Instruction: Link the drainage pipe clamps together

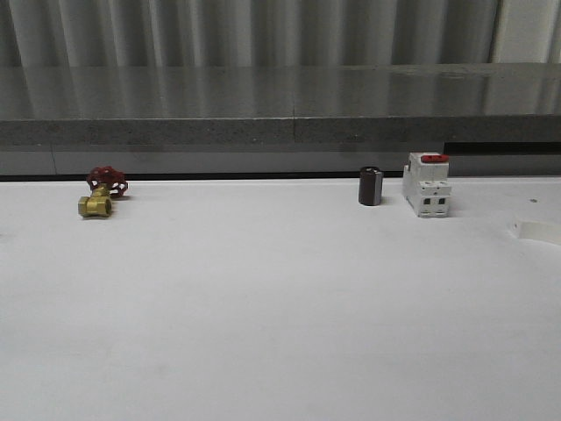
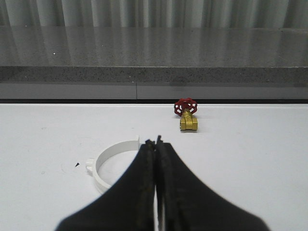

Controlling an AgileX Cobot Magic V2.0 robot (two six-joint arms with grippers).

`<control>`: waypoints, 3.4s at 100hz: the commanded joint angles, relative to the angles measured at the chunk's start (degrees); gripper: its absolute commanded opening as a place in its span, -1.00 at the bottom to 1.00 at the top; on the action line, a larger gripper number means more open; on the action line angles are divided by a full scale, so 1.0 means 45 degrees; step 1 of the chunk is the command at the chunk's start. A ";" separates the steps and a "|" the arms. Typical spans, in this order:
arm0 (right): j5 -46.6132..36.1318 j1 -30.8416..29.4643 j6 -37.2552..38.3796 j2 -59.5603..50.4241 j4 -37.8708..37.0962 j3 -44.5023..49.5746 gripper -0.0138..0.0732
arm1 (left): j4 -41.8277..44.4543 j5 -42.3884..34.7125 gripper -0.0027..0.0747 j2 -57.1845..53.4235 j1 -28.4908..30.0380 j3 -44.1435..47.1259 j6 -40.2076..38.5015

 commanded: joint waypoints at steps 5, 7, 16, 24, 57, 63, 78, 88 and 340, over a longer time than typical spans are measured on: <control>-0.1074 -0.0051 -0.0094 -0.0259 -0.0004 -0.0188 -0.84 | -0.0096 -0.1142 -0.98 -0.0400 0.0066 0.0447 -0.0015; -0.1074 -0.0051 -0.0094 -0.0259 -0.0004 -0.0188 -0.84 | -0.0096 -0.1142 -0.98 -0.0400 0.0066 0.0447 -0.0015; -0.1074 -0.0051 -0.0094 -0.0259 -0.0004 -0.0188 -0.84 | -0.0096 -0.1142 -0.98 -0.0400 0.0066 0.0447 -0.0015; -0.1074 -0.0051 -0.0094 -0.0259 -0.0004 -0.0188 -0.84 | -0.0096 -0.1142 -0.98 -0.0400 0.0066 0.0447 -0.0015; -0.1074 -0.0051 -0.0094 -0.0259 -0.0004 -0.0188 -0.84 | 0.0251 -0.1851 -0.98 -0.0374 0.0066 0.0128 -0.0015; -0.1074 -0.0051 -0.0094 -0.0259 -0.0004 -0.0188 -0.84 | 0.0373 -0.1254 -0.98 -0.0221 0.0066 -0.0281 0.0016; -0.1074 -0.0051 -0.0094 -0.0259 -0.0004 -0.0188 -0.84 | 0.0374 0.0284 -0.98 0.1213 0.0066 -0.1865 0.0016; -0.1074 -0.0051 -0.0094 -0.0259 -0.0004 -0.0188 -0.84 | 0.0423 0.1811 -0.98 0.2608 0.0066 -0.3091 0.0016; -0.1074 -0.0051 -0.0094 -0.0259 -0.0004 -0.0188 -0.84 | 0.1002 0.8898 -0.80 2.5460 0.2381 -1.8406 -0.0232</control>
